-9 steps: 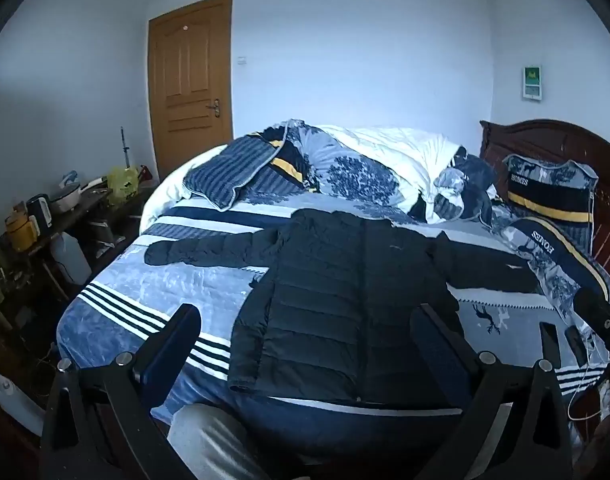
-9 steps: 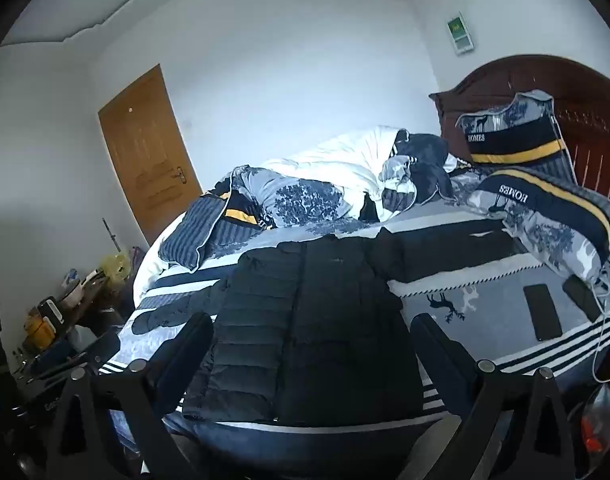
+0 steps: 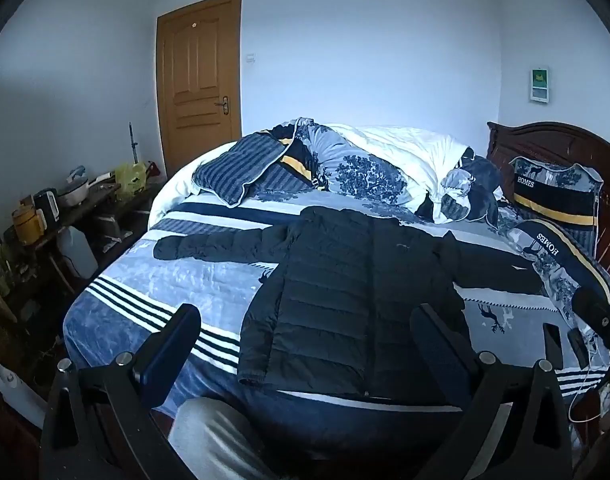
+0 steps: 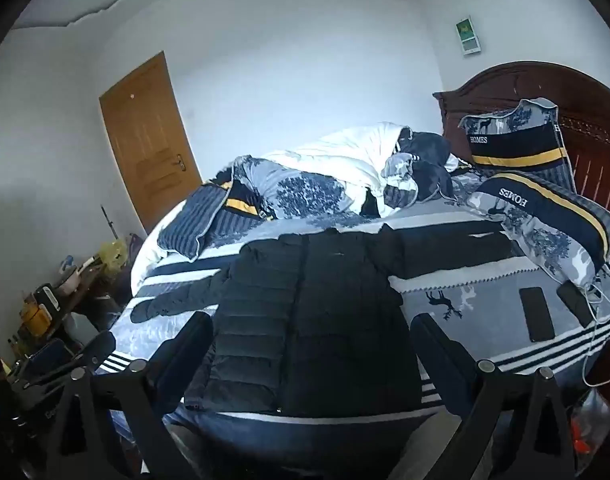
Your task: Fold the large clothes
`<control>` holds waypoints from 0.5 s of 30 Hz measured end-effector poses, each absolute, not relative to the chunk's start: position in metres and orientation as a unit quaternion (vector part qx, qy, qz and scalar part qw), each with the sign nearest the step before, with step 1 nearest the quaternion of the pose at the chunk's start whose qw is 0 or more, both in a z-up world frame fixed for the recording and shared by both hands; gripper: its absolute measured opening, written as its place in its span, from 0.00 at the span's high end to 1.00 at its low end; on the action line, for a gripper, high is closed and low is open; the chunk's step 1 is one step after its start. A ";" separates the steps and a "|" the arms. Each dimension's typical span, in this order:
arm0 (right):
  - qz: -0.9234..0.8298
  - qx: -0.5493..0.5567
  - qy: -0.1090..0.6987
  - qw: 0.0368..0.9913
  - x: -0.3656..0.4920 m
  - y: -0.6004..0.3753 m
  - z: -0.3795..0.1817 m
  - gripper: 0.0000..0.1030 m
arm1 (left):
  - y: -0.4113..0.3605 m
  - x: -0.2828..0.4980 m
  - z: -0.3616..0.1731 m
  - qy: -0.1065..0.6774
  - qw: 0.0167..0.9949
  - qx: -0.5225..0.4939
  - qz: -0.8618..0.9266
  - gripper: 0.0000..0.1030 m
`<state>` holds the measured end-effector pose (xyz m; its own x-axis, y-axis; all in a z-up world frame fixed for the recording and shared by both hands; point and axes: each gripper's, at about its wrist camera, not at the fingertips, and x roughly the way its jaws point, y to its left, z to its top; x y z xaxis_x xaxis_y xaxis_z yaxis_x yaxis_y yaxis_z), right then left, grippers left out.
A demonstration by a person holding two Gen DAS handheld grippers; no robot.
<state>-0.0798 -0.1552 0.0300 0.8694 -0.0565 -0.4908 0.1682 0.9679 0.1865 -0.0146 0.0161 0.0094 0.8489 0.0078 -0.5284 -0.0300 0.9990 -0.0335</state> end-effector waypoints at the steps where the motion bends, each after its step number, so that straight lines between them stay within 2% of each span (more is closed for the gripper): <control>1: -0.061 0.112 0.251 0.959 -0.080 -0.154 0.029 0.02 | 0.020 -0.014 0.007 0.278 0.960 -0.025 0.005 0.00; 15: -0.063 0.111 0.281 0.951 -0.057 -0.155 0.010 0.02 | 0.003 0.012 -0.011 0.314 0.949 -0.013 -0.017 0.00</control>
